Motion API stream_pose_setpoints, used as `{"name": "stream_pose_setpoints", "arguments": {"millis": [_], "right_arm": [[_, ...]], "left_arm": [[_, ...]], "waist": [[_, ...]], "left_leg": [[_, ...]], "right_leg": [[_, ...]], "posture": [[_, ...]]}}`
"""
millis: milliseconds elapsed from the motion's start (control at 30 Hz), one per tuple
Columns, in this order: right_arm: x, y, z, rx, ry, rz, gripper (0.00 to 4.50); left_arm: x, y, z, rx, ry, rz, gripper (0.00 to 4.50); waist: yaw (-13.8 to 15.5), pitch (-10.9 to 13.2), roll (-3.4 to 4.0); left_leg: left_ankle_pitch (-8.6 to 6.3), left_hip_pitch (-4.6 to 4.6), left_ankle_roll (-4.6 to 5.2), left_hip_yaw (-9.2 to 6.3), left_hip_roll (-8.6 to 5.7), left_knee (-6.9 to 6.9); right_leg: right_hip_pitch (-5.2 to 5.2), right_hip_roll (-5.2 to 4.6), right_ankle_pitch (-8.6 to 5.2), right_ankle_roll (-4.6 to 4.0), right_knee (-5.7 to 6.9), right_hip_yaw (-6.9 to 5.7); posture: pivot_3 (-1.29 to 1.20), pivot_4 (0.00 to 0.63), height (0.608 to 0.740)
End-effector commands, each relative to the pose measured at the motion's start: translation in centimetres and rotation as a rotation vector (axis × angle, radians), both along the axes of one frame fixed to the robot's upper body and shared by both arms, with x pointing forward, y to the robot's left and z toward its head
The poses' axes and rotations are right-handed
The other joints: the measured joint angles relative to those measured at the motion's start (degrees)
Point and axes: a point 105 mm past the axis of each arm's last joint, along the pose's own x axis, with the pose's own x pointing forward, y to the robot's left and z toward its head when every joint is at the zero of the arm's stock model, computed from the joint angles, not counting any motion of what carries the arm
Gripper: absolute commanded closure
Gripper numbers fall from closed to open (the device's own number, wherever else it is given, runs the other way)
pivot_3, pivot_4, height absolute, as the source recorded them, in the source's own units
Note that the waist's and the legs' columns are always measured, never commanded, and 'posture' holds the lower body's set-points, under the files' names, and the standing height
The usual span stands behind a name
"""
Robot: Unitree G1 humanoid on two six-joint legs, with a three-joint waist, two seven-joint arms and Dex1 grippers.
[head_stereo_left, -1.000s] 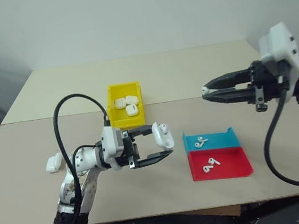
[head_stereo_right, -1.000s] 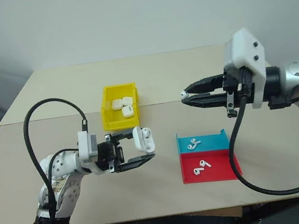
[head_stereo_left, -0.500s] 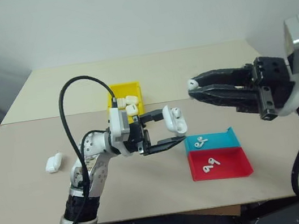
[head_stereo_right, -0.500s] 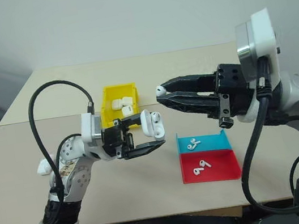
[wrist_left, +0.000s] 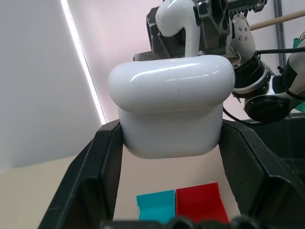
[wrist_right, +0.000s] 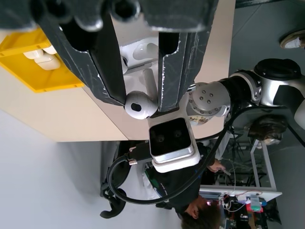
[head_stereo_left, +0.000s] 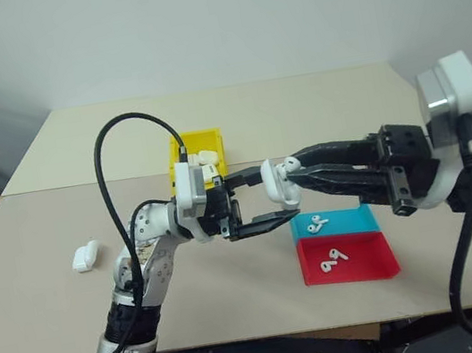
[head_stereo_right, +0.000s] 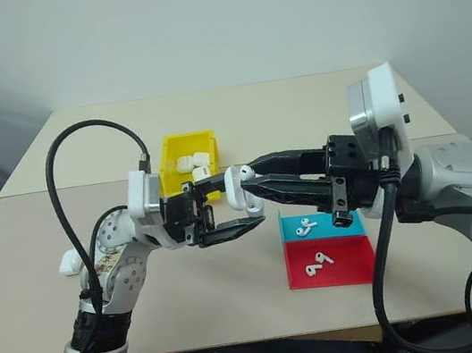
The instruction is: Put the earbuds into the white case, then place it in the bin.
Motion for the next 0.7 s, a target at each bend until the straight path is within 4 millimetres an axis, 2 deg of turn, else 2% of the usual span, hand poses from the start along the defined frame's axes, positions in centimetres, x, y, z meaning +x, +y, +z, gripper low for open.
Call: {"name": "stream_pose_setpoints", "arguments": {"millis": [33, 700], "right_arm": [[-0.8, 0.2, 0.2, -0.008, -0.046, 0.024, 3.19], [-0.3, 0.2, -1.3, -0.043, -0.043, 0.01, 3.19]], "left_arm": [[-0.6, 0.0, 1.3, -0.036, -0.044, -0.014, 1.75], [-1.0, 0.0, 0.9, -0.029, -0.051, -0.019, 1.75]], "waist": [[0.0, 0.0, 0.0], [0.0, 0.0, 0.0]], "left_leg": [[0.0, 0.0, 0.0, 0.0, 0.0, 0.0], [0.0, -0.01, 0.0, -0.02, -0.01, 0.0]], "right_leg": [[0.0, 0.0, 0.0, 0.0, -0.01, 0.0], [0.0, 0.0, 0.0, 0.01, -0.03, 0.0]], "posture": [[0.0, 0.15, 0.74], [0.0, 0.15, 0.74]]}}
